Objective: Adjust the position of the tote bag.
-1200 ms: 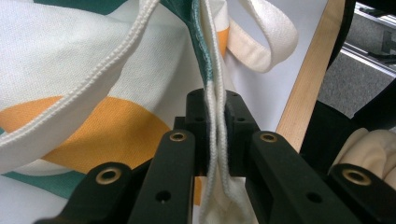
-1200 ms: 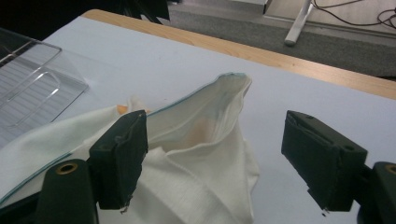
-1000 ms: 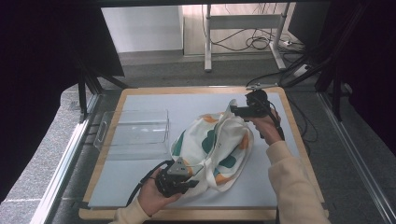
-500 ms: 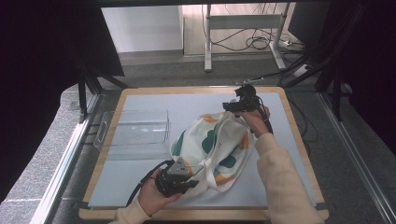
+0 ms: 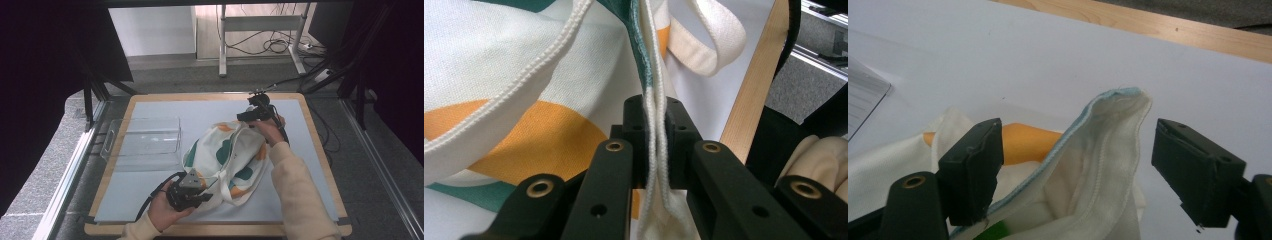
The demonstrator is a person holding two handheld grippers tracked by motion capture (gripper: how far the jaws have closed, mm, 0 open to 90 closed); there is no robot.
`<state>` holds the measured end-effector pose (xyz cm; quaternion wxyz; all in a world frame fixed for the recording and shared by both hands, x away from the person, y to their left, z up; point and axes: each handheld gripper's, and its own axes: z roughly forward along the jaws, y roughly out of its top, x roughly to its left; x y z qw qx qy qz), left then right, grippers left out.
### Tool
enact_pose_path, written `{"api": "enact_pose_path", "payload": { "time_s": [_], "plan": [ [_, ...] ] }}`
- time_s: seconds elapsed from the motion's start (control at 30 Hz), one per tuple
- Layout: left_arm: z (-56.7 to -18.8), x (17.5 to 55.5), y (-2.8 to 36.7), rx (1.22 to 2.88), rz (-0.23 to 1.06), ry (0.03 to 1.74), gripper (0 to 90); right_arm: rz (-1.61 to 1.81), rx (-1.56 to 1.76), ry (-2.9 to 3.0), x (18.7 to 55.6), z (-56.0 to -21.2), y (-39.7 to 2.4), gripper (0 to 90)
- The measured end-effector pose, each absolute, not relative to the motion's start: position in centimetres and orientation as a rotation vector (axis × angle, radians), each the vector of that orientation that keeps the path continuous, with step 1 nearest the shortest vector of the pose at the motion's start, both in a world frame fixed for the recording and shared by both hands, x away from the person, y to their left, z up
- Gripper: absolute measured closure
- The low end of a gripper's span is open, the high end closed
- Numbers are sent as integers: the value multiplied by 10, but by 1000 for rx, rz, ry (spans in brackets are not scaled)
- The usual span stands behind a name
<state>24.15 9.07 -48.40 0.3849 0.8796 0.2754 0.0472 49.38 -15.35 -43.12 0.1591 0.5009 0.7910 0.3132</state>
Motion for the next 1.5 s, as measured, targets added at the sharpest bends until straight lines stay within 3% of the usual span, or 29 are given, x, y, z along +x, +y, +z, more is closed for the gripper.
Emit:
{"api": "enact_pose_path", "payload": {
  "time_s": [0.13, 0.47, 0.57, 1.5],
  "plan": [
    [-484, 241, 90, 2241, 123, 701, 835, 888, 1446, 2301, 493, -435, -154, 296],
    [-485, 242, 90, 2247, 127, 699, 835, 822, 1453, 2353, 491, -441, -157, 712],
    [-485, 242, 90, 2248, 128, 698, 835, 818, 1442, 2380, 489, -442, -160, 801],
    [-482, 263, 115, 2269, 212, 762, 844, 1029, 1296, 2275, 434, -401, -216, 840]
  ]
}}
